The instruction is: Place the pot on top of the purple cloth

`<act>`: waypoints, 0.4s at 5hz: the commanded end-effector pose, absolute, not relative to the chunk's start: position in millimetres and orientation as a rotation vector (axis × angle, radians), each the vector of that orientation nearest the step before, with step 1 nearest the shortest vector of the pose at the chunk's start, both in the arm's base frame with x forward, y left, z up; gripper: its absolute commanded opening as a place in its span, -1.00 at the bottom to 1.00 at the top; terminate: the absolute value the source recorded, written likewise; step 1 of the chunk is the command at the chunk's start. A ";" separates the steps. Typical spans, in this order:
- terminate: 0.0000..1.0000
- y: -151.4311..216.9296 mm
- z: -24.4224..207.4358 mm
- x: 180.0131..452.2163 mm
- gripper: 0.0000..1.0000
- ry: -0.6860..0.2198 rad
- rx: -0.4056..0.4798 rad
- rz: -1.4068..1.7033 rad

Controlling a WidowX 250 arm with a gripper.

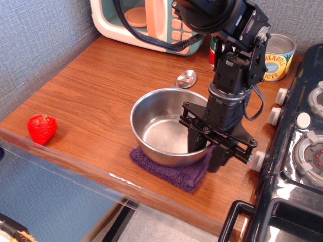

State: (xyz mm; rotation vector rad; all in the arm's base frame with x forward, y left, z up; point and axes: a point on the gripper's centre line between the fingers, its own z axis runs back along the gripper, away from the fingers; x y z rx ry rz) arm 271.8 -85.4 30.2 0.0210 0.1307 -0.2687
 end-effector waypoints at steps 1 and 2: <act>-1.00 -75.1 91.8 276.4 1.00 -0.062 -0.030 -0.236; -1.00 -57.9 140.1 290.4 1.00 -0.187 -0.124 -0.132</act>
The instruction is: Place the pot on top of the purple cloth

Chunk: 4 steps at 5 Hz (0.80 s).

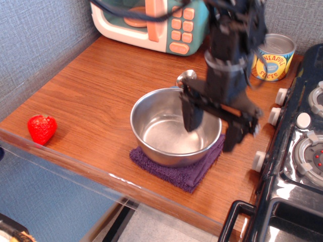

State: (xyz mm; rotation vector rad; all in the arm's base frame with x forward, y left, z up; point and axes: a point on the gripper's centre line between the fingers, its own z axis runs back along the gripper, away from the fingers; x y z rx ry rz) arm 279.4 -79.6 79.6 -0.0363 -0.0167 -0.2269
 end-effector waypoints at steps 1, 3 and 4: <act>-1.00 -31.9 174.9 301.2 1.00 -0.205 -0.095 -0.018; -1.00 36.1 167.8 316.0 1.00 -0.142 -0.060 0.124; -1.00 42.1 161.6 314.1 1.00 -0.120 -0.065 0.127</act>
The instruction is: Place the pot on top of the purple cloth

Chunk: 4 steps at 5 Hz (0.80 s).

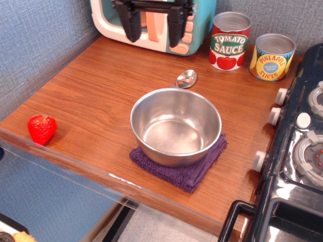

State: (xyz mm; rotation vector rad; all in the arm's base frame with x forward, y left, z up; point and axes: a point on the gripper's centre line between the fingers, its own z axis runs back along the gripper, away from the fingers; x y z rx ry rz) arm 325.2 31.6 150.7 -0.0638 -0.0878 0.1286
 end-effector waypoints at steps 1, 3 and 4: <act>-1.00 43.0 159.6 312.9 1.00 -0.120 -0.049 0.101; -1.00 42.0 151.7 311.8 1.00 -0.139 0.026 0.030; -1.00 41.8 150.2 306.9 1.00 -0.153 0.022 -0.002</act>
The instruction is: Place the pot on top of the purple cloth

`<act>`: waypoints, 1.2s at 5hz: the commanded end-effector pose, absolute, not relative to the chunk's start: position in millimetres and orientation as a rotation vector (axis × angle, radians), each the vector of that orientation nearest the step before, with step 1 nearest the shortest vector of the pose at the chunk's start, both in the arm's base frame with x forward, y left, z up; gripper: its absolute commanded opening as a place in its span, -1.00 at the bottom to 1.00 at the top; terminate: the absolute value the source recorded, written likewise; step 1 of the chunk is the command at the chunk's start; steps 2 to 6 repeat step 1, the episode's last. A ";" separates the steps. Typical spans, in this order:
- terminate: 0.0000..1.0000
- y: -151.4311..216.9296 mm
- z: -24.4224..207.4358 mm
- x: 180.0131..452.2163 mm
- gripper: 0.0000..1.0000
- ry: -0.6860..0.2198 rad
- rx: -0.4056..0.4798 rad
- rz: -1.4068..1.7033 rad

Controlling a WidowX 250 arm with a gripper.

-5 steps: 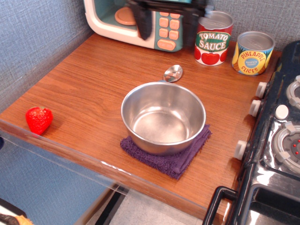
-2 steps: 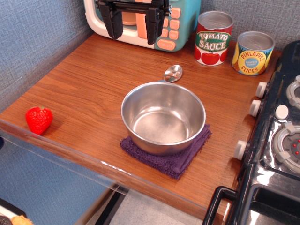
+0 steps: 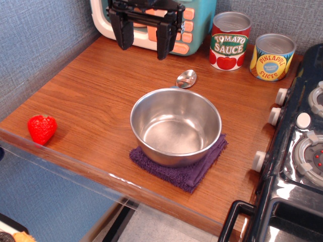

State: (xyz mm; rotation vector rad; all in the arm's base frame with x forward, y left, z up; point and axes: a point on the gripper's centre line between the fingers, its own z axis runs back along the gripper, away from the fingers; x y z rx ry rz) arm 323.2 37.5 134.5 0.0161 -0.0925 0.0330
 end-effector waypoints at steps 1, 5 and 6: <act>1.00 41.8 150.2 306.9 1.00 -0.153 0.022 -0.002; 1.00 41.8 150.2 306.9 1.00 -0.153 0.022 -0.002; 1.00 41.8 150.2 306.9 1.00 -0.153 0.022 -0.002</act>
